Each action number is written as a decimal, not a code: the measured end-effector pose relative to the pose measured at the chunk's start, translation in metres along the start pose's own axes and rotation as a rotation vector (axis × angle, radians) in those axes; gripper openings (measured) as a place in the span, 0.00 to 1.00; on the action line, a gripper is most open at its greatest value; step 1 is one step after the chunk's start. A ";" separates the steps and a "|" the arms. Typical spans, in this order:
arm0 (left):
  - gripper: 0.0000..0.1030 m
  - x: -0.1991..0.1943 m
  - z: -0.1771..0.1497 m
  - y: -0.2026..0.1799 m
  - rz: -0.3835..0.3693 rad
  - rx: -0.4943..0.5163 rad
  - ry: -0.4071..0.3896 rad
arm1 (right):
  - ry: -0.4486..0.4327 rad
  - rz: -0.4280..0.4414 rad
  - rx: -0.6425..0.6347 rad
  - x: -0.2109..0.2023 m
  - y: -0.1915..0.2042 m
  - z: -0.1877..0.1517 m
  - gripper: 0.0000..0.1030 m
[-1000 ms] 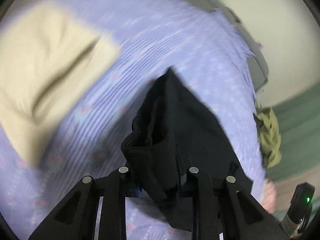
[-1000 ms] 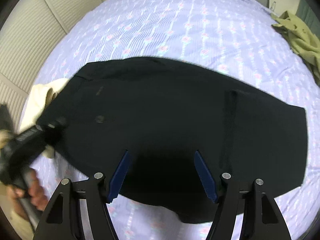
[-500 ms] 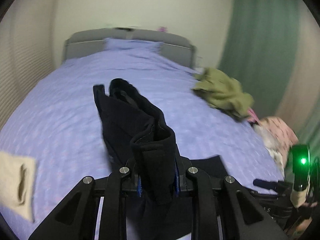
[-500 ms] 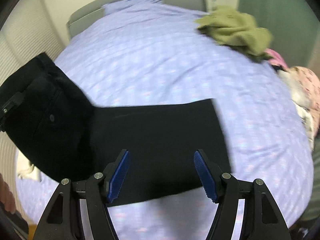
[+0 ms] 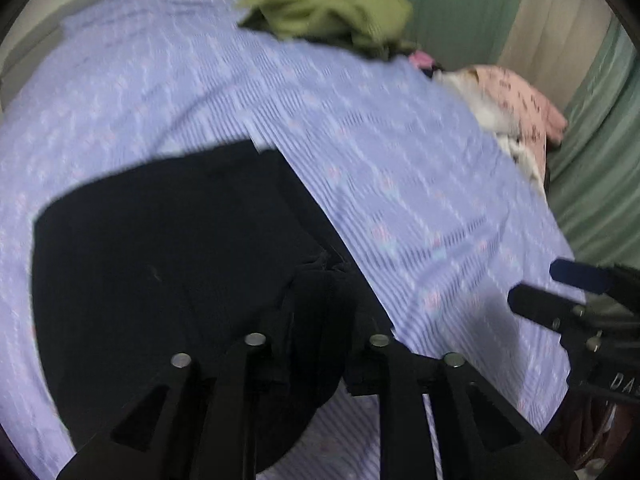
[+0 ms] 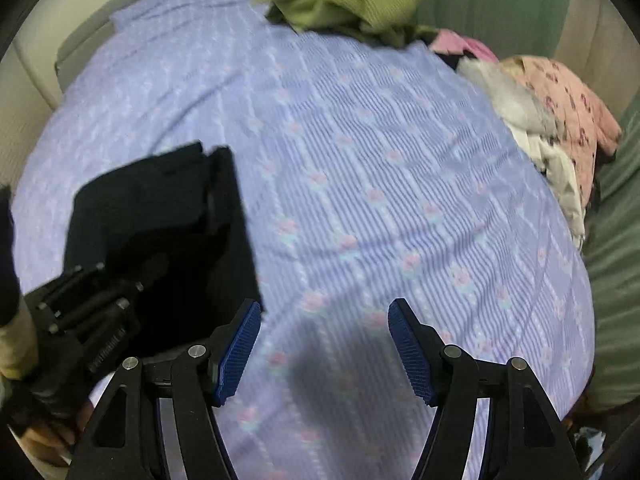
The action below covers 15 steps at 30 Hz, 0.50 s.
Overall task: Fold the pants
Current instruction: 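Grasp the folded trouser corner with the left gripper, fold it over, release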
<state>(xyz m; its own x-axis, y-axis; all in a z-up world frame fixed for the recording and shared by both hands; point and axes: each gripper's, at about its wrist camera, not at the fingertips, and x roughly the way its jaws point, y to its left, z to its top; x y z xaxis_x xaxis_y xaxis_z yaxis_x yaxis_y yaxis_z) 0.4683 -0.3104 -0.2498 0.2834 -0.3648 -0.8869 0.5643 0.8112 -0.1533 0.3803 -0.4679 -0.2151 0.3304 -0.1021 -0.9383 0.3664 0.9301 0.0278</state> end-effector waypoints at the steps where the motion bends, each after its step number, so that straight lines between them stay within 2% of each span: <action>1: 0.33 -0.003 -0.001 -0.004 0.011 -0.006 0.020 | 0.007 0.001 0.004 0.003 -0.004 -0.002 0.66; 2: 0.39 -0.008 -0.002 -0.006 0.009 -0.009 0.022 | 0.013 0.007 0.007 0.005 -0.008 -0.002 0.66; 3: 0.52 -0.017 -0.001 -0.007 0.006 -0.015 0.012 | 0.012 0.013 0.007 0.005 -0.010 -0.003 0.66; 4: 0.69 -0.037 -0.002 -0.007 0.019 -0.019 -0.027 | 0.005 0.029 0.008 0.005 -0.011 -0.001 0.66; 6: 0.89 -0.066 -0.006 -0.002 0.068 -0.017 -0.111 | -0.015 0.080 0.008 0.003 -0.009 0.003 0.66; 7: 0.92 -0.081 -0.010 0.004 0.104 -0.018 -0.156 | -0.030 0.128 0.004 0.002 -0.004 0.009 0.66; 9: 0.92 -0.094 -0.015 0.024 0.196 -0.034 -0.177 | -0.042 0.206 -0.012 0.008 0.006 0.019 0.66; 10: 0.92 -0.096 -0.020 0.043 0.273 -0.053 -0.169 | -0.044 0.253 -0.019 0.012 0.014 0.025 0.66; 12: 0.91 -0.092 -0.025 0.071 0.353 -0.097 -0.135 | -0.044 0.321 -0.026 0.023 0.027 0.036 0.66; 15: 0.91 -0.084 -0.031 0.116 0.413 -0.195 -0.077 | -0.014 0.398 -0.049 0.049 0.053 0.053 0.64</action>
<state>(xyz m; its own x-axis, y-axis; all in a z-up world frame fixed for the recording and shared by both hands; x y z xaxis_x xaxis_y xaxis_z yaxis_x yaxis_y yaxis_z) 0.4860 -0.1712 -0.2067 0.5150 -0.0198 -0.8570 0.2379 0.9638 0.1207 0.4618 -0.4422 -0.2414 0.4497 0.2653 -0.8529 0.1655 0.9136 0.3714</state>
